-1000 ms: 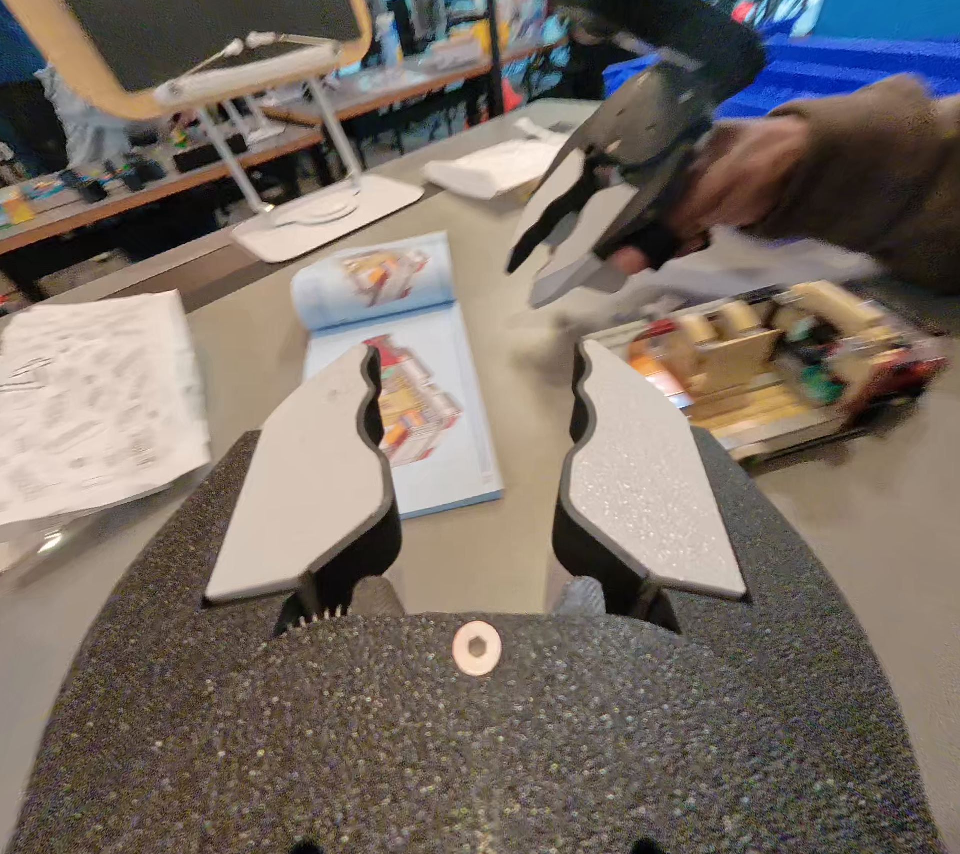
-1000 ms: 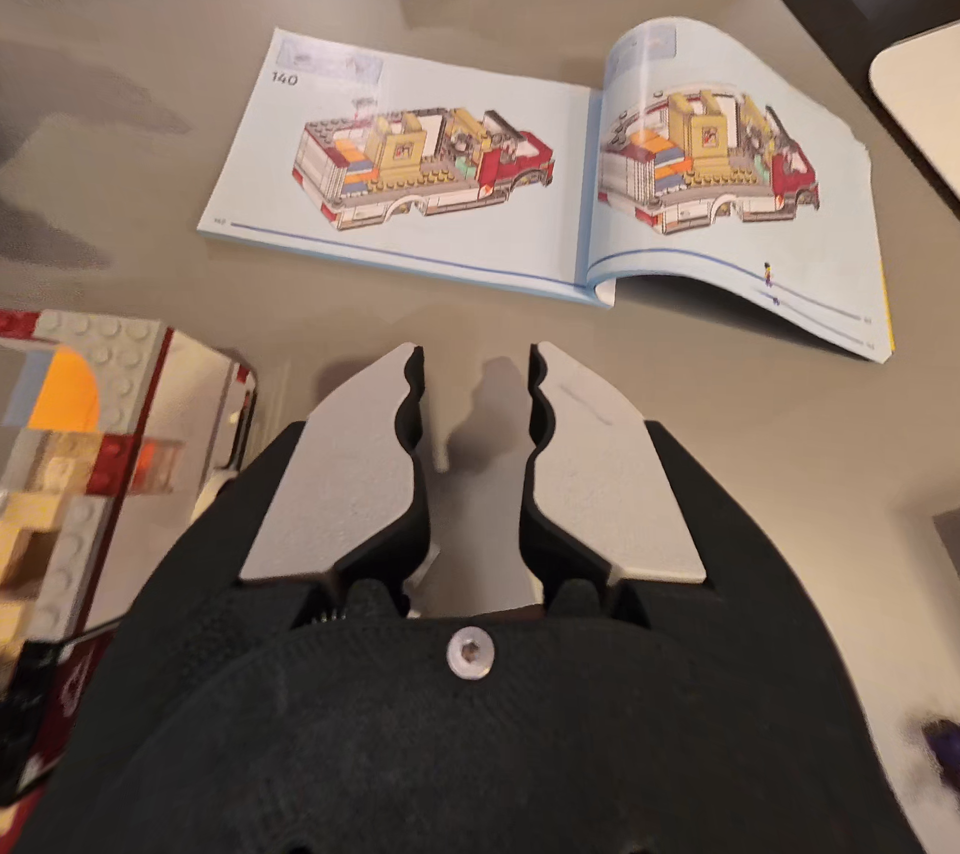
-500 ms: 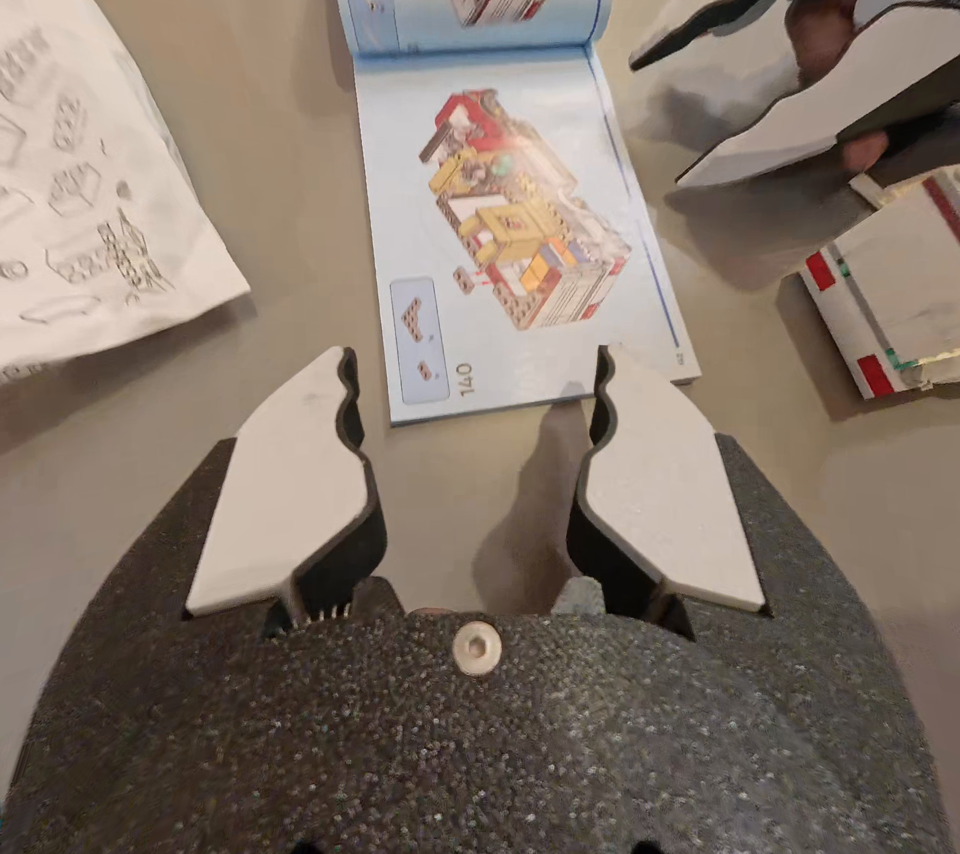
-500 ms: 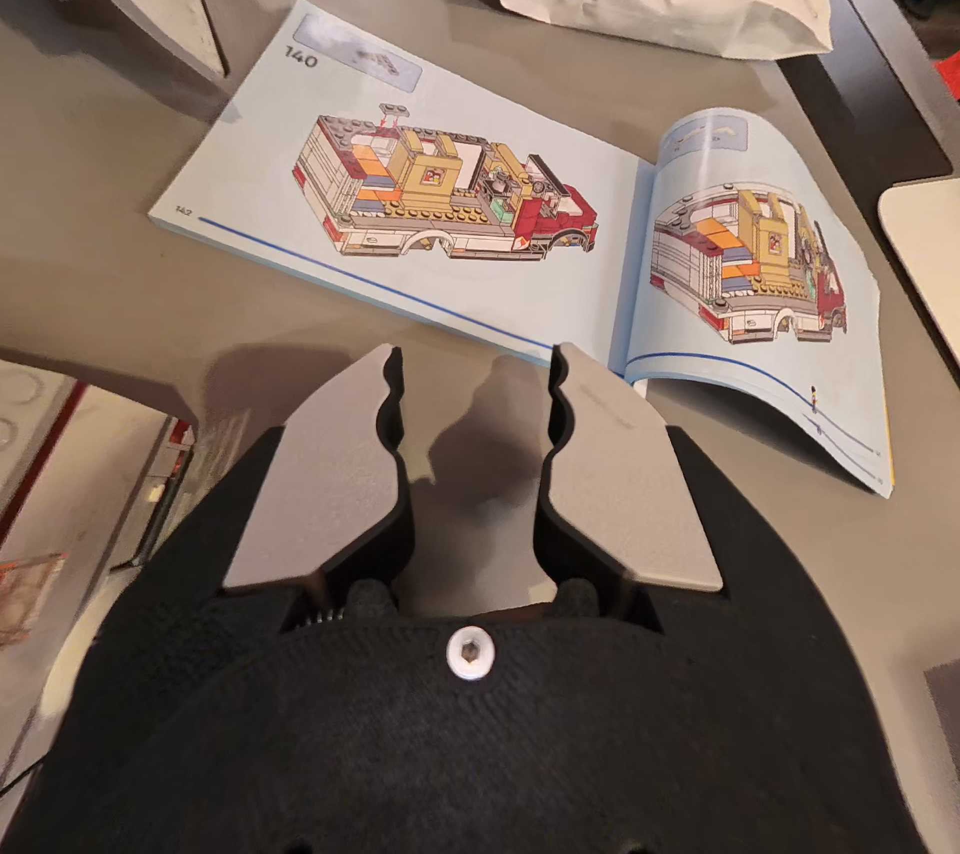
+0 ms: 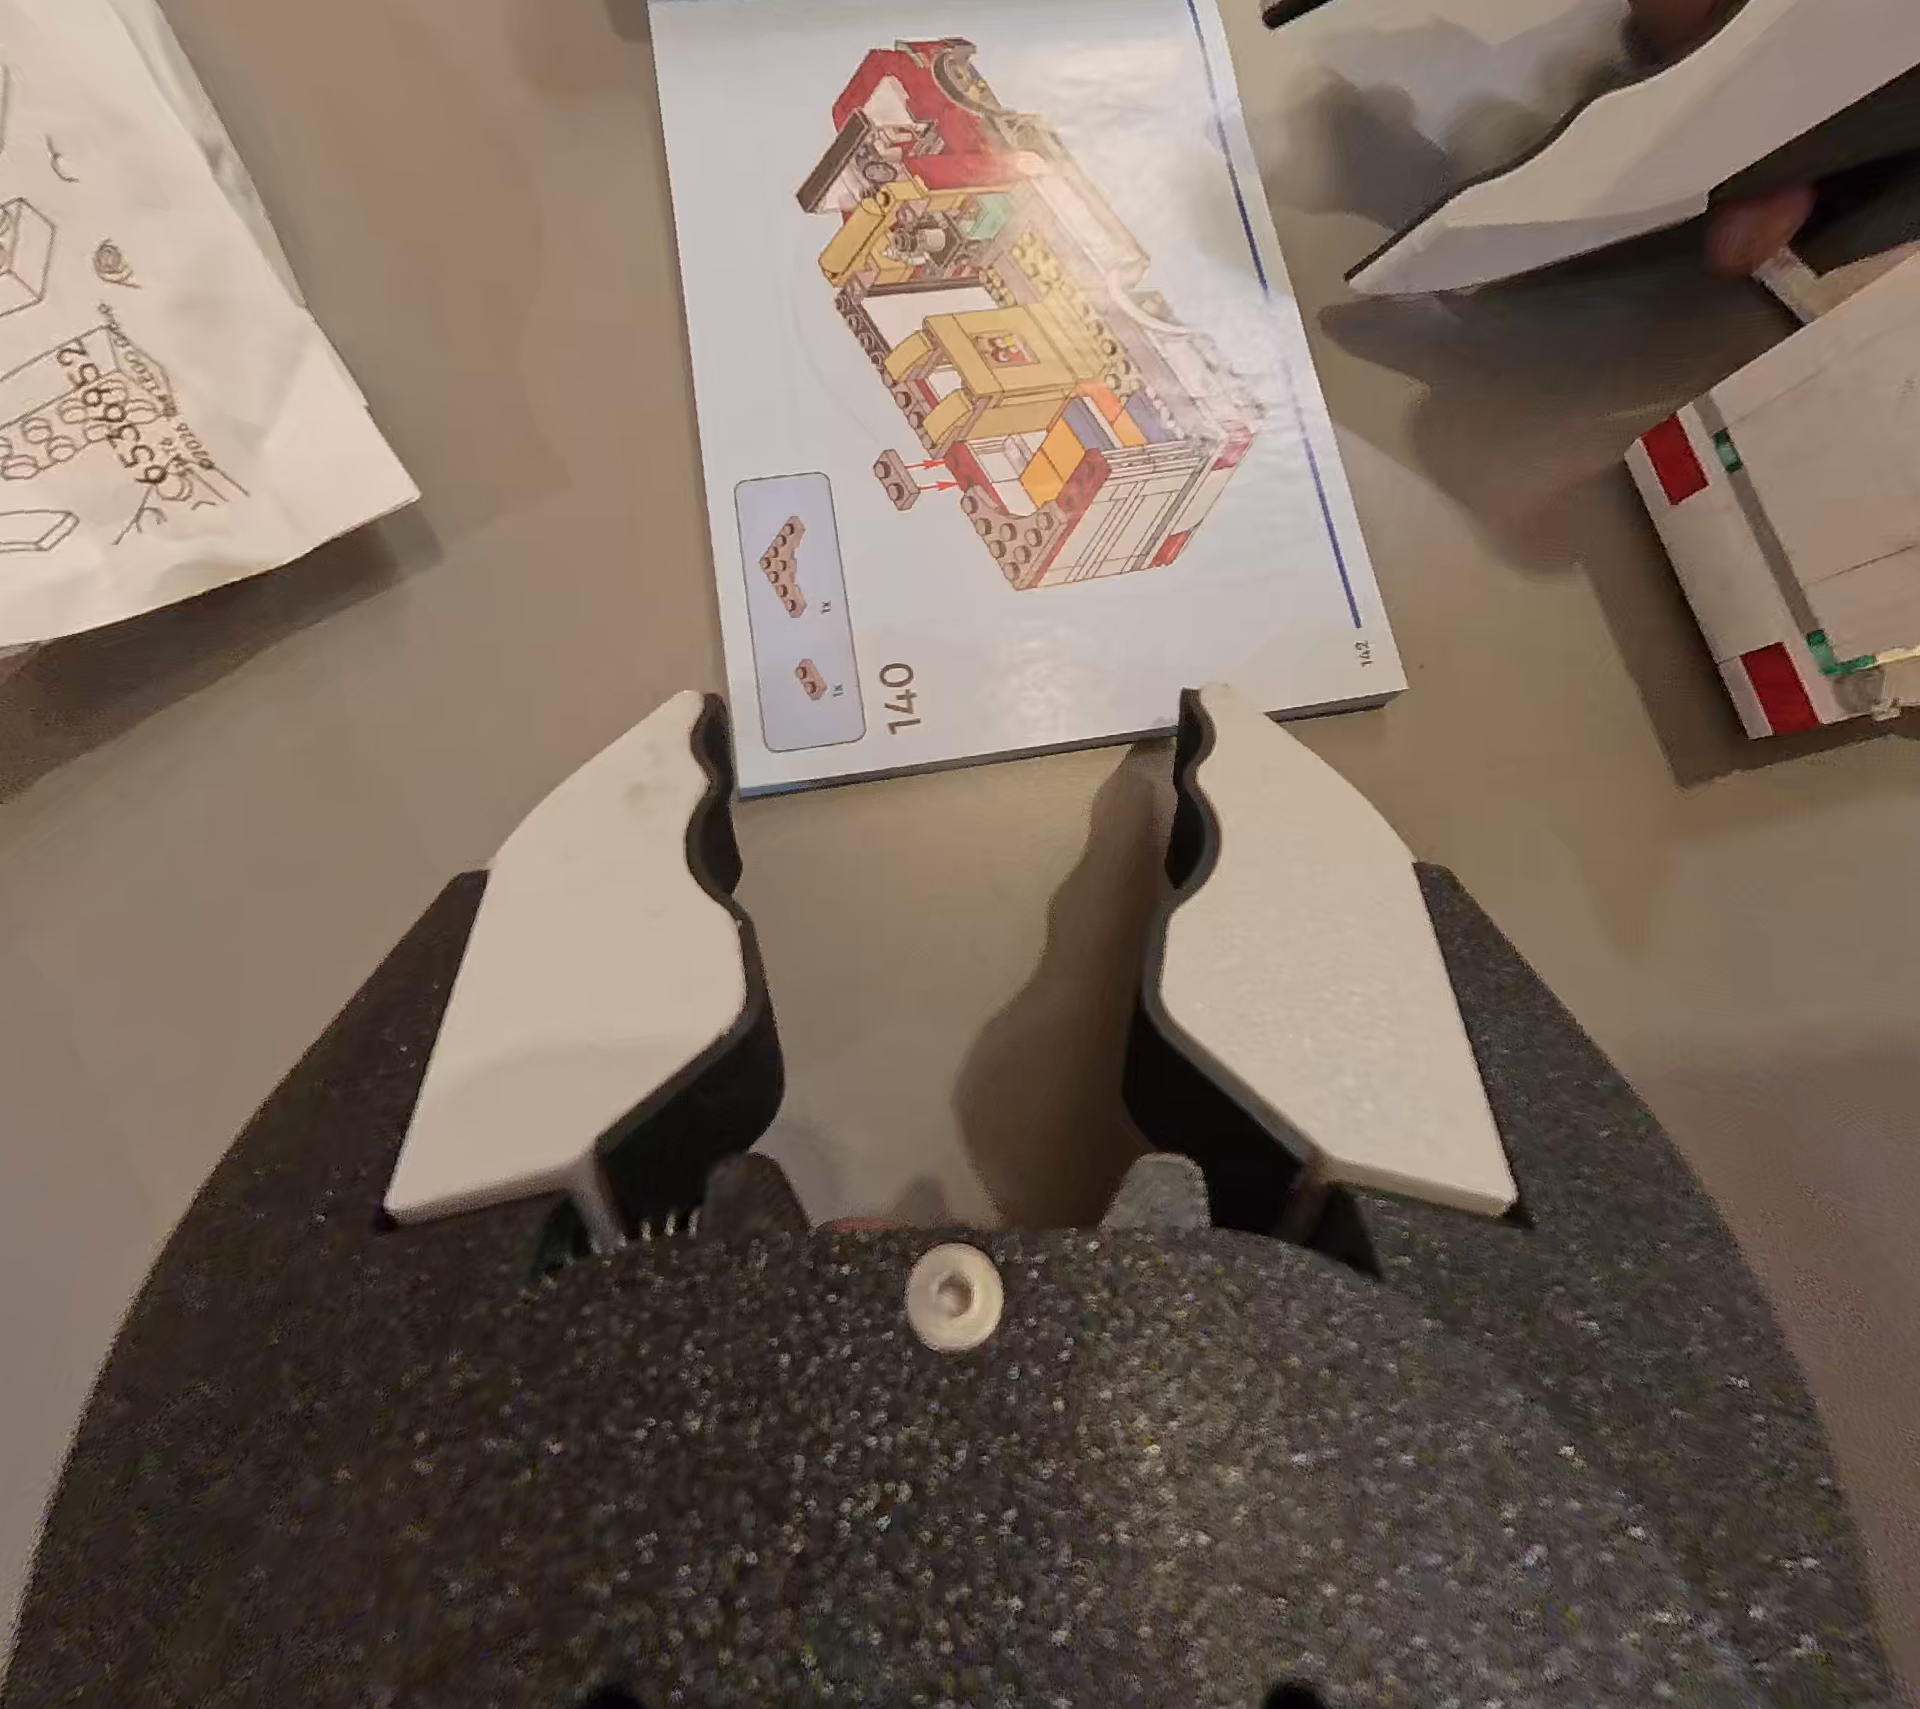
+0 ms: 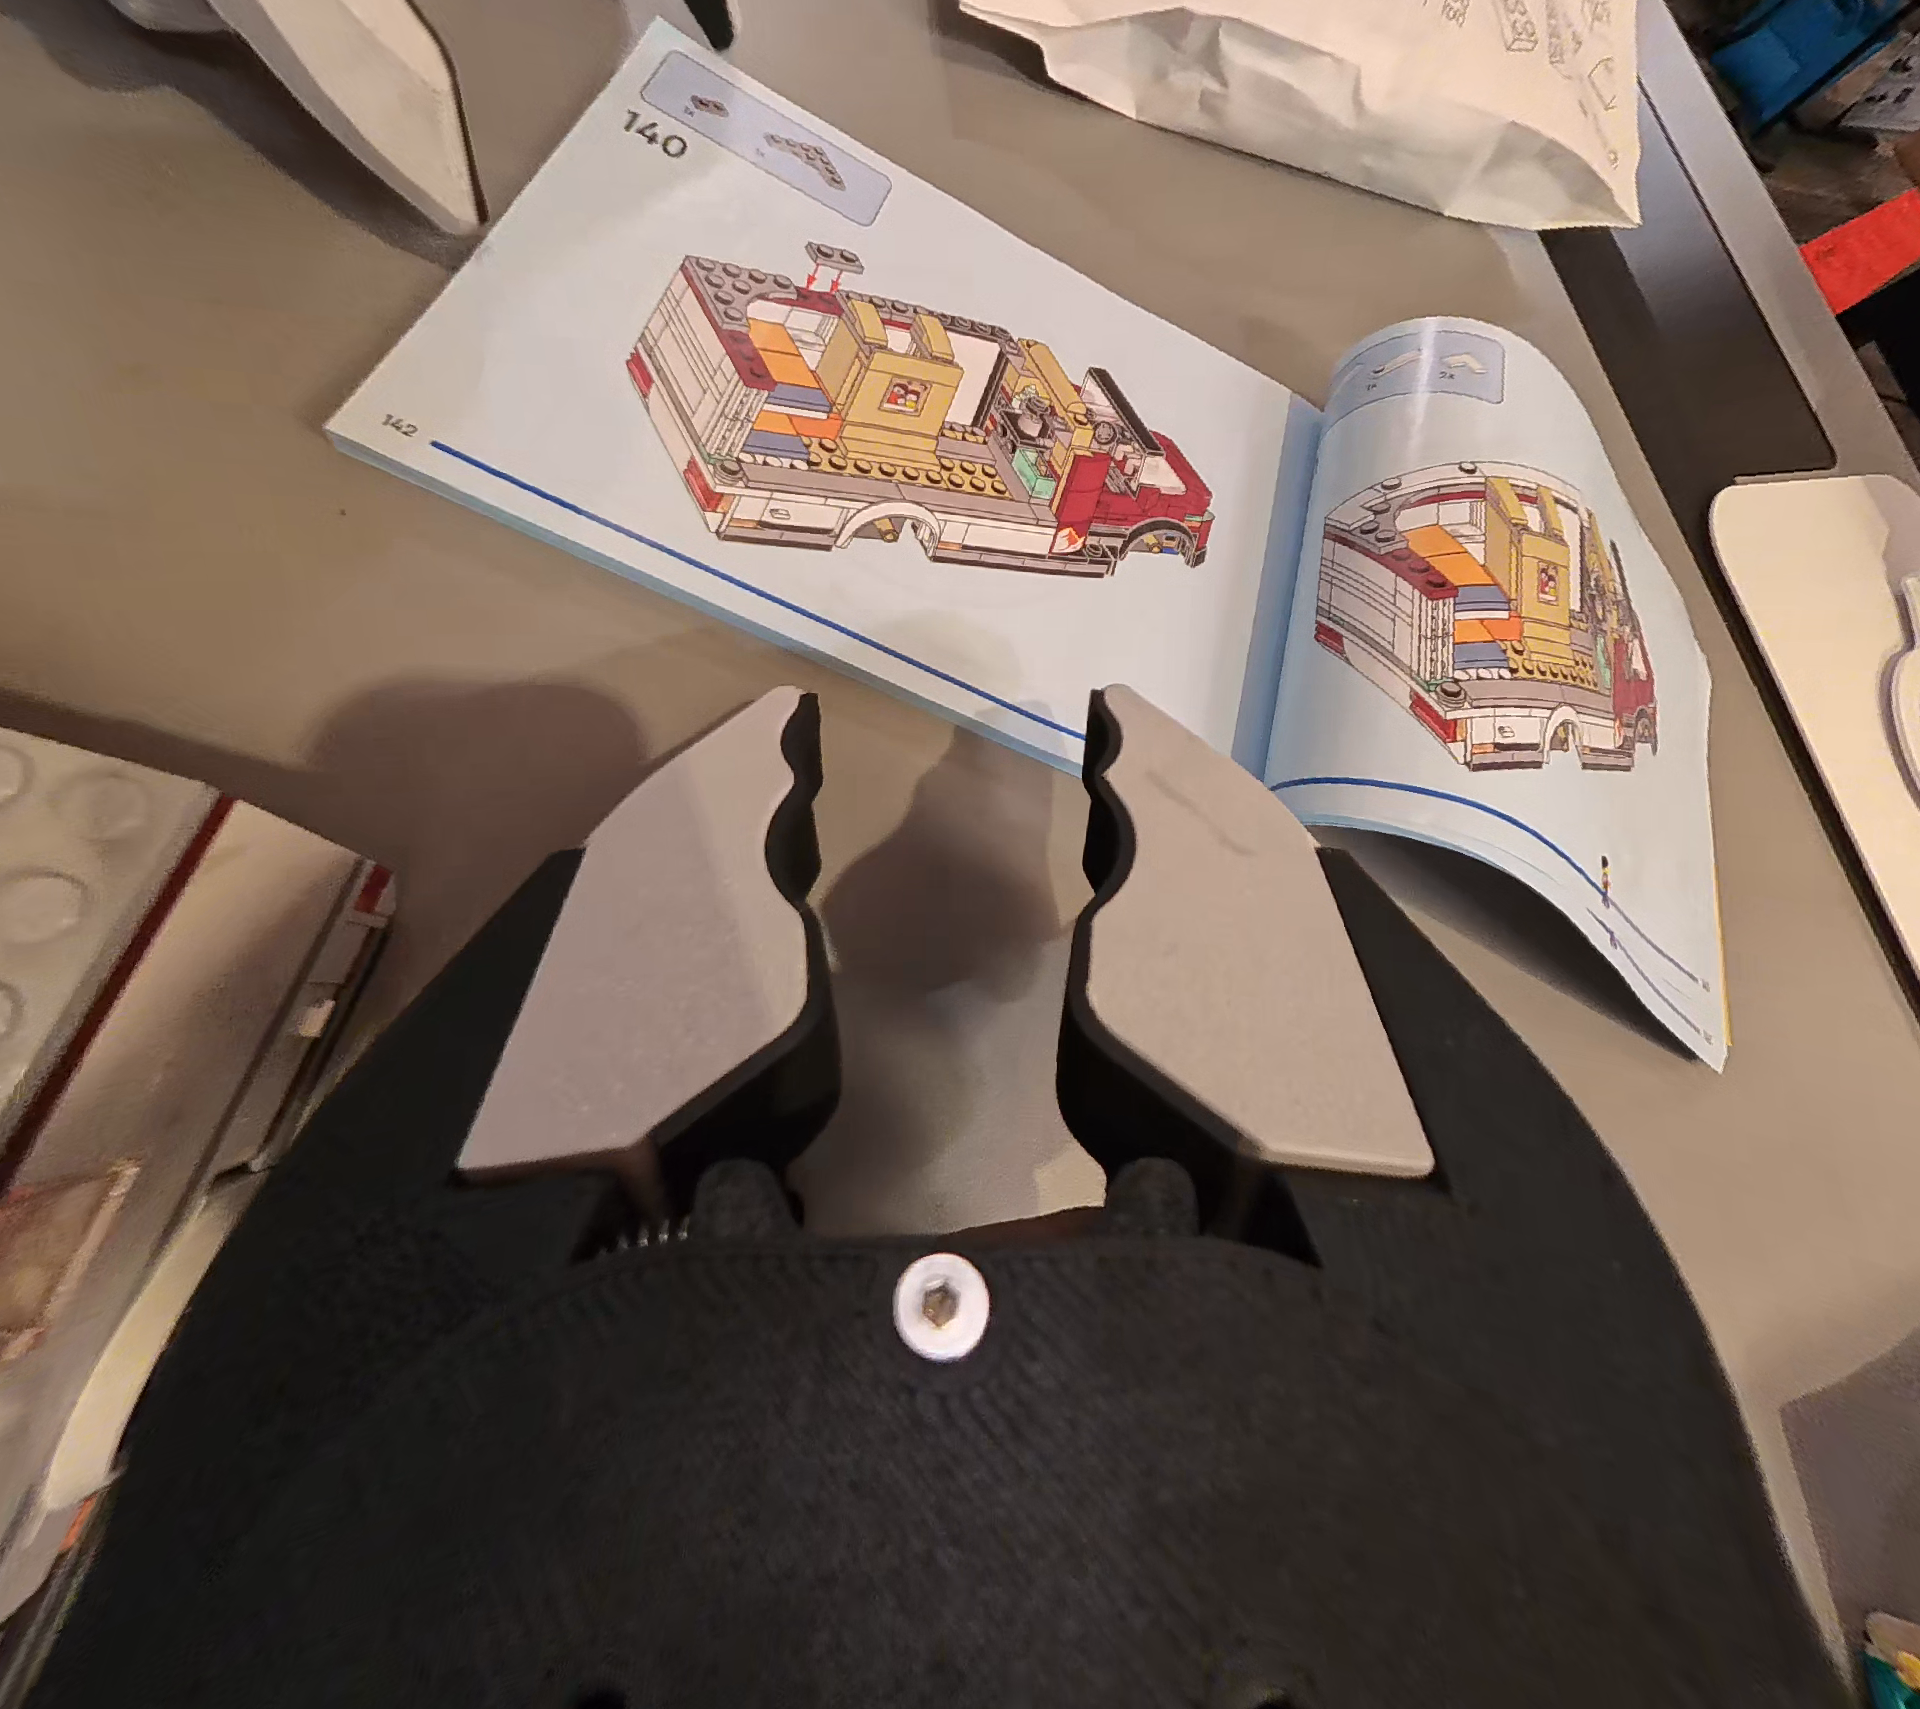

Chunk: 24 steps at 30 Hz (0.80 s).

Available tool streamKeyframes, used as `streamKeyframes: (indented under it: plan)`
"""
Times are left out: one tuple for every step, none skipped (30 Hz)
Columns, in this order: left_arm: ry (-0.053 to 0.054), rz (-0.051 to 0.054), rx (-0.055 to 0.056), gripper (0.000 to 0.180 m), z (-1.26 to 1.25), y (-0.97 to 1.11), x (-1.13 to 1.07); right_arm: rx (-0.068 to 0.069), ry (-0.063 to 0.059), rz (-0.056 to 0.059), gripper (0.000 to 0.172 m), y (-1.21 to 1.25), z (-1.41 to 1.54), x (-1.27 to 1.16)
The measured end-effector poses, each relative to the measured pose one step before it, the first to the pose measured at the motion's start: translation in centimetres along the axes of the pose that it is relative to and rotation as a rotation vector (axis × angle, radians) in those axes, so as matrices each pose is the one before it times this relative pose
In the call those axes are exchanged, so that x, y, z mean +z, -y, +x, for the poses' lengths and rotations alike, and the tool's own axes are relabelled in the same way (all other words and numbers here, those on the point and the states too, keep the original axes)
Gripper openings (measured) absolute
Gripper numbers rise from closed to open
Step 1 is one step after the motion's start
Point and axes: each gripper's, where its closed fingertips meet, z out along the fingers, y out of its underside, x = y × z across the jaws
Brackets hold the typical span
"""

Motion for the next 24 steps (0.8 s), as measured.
streamKeyframes:
  plan:
    - [0.0036, 0.0075, -0.0102, 0.081, -0.112, -0.031, -0.193, -0.0015, -0.0018, 0.0010, 0.049, 0.010, 0.001, -0.015]
    - [0.0009, 0.0065, -0.0097, 0.080, -0.081, -0.064, -0.196, -0.0015, -0.0013, 0.0007, 0.049, 0.013, -0.010, -0.011]
    - [-0.0017, 0.0059, -0.0092, 0.078, -0.020, -0.077, -0.176, -0.0005, -0.0019, -0.0004, 0.048, -0.006, 0.020, 0.009]
    - [-0.0014, 0.0055, -0.0072, 0.078, -0.003, -0.058, -0.153, 0.0001, 0.0003, 0.0002, 0.048, -0.005, -0.008, -0.010]
    - [0.0015, 0.0060, -0.0047, 0.077, -0.033, -0.032, -0.141, 0.0003, 0.0000, 0.0001, 0.048, 0.002, 0.005, 0.006]
    - [0.0022, 0.0056, -0.0032, 0.077, -0.045, -0.024, -0.115, -0.0001, 0.0001, 0.0001, 0.048, 0.001, -0.009, -0.005]
    - [0.0001, 0.0027, -0.0032, 0.076, -0.019, -0.034, -0.093, -0.0003, 0.0002, 0.0002, 0.048, 0.003, -0.001, 0.001]
    - [-0.0013, 0.0008, -0.0029, 0.075, -0.001, -0.034, -0.049, -0.0002, 0.0004, 0.0001, 0.048, 0.001, -0.004, 0.000]
    - [-0.0011, 0.0001, -0.0022, 0.074, -0.001, -0.030, -0.024, 0.0002, -0.0014, -0.0009, 0.047, -0.019, 0.014, 0.000]
    - [-0.0019, -0.0012, 0.0003, 0.074, 0.035, -0.022, 0.001, -0.0003, 0.0001, -0.0002, 0.046, 0.005, -0.004, 0.005]
    - [-0.0019, -0.0020, 0.0045, 0.073, 0.061, -0.031, 0.006, -0.0005, 0.0001, 0.0002, 0.046, 0.002, -0.006, -0.004]
    - [-0.0004, -0.0022, 0.0047, 0.073, 0.051, -0.031, 0.024, -0.0005, 0.0002, 0.0002, 0.046, -0.005, -0.011, 0.002]
    - [0.0009, -0.0033, 0.0016, 0.073, 0.011, -0.044, 0.025, -0.0001, 0.0004, 0.0001, 0.046, 0.001, -0.004, 0.001]
    - [0.0020, -0.0027, -0.0008, 0.073, -0.030, -0.028, 0.031, 0.0001, 0.0003, 0.0000, 0.046, 0.000, -0.005, 0.000]
    - [0.0013, -0.0006, -0.0015, 0.073, -0.029, -0.012, 0.003, -0.0003, 0.0004, 0.0001, 0.046, 0.001, -0.003, 0.001]
    - [0.0000, -0.0004, -0.0010, 0.073, -0.008, -0.013, 0.001, -0.0005, 0.0003, 0.0002, 0.045, 0.002, -0.008, -0.004]
    - [0.0002, -0.0012, -0.0007, 0.073, -0.002, -0.021, 0.015, -0.0007, 0.0003, 0.0003, 0.045, 0.009, -0.012, 0.002]
    - [0.0006, -0.0020, -0.0005, 0.073, -0.016, -0.026, 0.013, -0.0007, -0.0001, 0.0003, 0.045, 0.003, -0.002, -0.003]
    - [0.0007, -0.0022, 0.0003, 0.073, -0.005, -0.030, 0.028, -0.0008, 0.0000, 0.0003, 0.045, 0.002, -0.011, -0.009]
    - [0.0012, -0.0016, 0.0006, 0.072, -0.003, -0.013, 0.014, -0.0005, 0.0004, 0.0002, 0.045, 0.002, -0.002, 0.001]
    - [0.0000, -0.0016, 0.0002, 0.072, 0.008, -0.025, 0.015, 0.0000, 0.0002, 0.0000, 0.045, 0.000, -0.002, 0.000]
    - [-0.0015, -0.0009, 0.0012, 0.072, 0.029, -0.013, 0.010, -0.0003, -0.0001, 0.0001, 0.045, 0.001, -0.005, -0.005]
    - [-0.0003, 0.0001, 0.0015, 0.072, 0.007, 0.001, 0.003, -0.0006, -0.0002, 0.0002, 0.045, 0.009, -0.006, 0.002]
    - [-0.0012, -0.0007, 0.0012, 0.072, 0.034, -0.008, 0.000, -0.0003, -0.0001, 0.0001, 0.045, -0.006, 0.000, -0.010]
